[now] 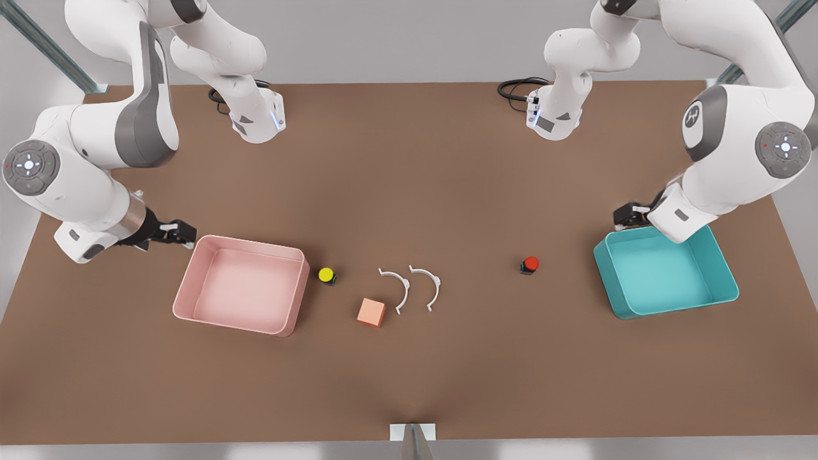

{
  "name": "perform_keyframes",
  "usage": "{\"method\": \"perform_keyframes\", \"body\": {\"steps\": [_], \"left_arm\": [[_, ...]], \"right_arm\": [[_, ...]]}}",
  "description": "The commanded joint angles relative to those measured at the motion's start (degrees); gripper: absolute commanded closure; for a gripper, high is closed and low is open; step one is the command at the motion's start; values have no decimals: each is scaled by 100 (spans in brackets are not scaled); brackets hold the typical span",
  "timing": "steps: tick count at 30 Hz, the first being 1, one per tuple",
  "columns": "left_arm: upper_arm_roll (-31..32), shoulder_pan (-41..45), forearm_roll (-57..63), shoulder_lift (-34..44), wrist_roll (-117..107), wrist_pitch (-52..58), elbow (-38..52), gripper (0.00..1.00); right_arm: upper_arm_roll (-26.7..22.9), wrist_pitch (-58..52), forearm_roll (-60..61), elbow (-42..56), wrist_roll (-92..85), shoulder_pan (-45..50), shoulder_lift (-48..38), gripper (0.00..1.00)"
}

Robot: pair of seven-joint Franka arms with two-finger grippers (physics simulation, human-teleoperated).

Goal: Place the red button in the blue storage box with the left arm, and place the yellow button in the pink storage box with the right arm

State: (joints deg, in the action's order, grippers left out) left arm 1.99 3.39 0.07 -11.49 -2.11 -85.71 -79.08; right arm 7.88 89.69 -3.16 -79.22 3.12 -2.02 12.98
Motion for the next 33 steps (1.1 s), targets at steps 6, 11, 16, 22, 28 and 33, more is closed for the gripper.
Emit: {"method": "perform_keyframes", "body": {"steps": [6,11,16,22,28,33], "left_arm": [[99,1076,20,-803,149,-1720,-784,0],[214,1128,20,-381,175,-4146,-2858,0],[205,1093,20,-284,255,-6748,-4704,0],[187,1049,20,-890,255,-7504,-5021,0],[179,1040,29,-1154,255,-7513,-5047,0],[170,944,29,-1365,263,-7645,-5047,4]], "right_arm": [[99,268,35,3,215,35,2,0],[363,391,26,108,92,597,169,0],[969,1226,26,64,-2051,685,784,0],[1197,2017,-730,-261,-4232,1204,1241,0],[1330,2693,-502,-498,-4706,1107,1821,0],[1303,3124,-229,-516,-5295,1054,2366,0]]}}
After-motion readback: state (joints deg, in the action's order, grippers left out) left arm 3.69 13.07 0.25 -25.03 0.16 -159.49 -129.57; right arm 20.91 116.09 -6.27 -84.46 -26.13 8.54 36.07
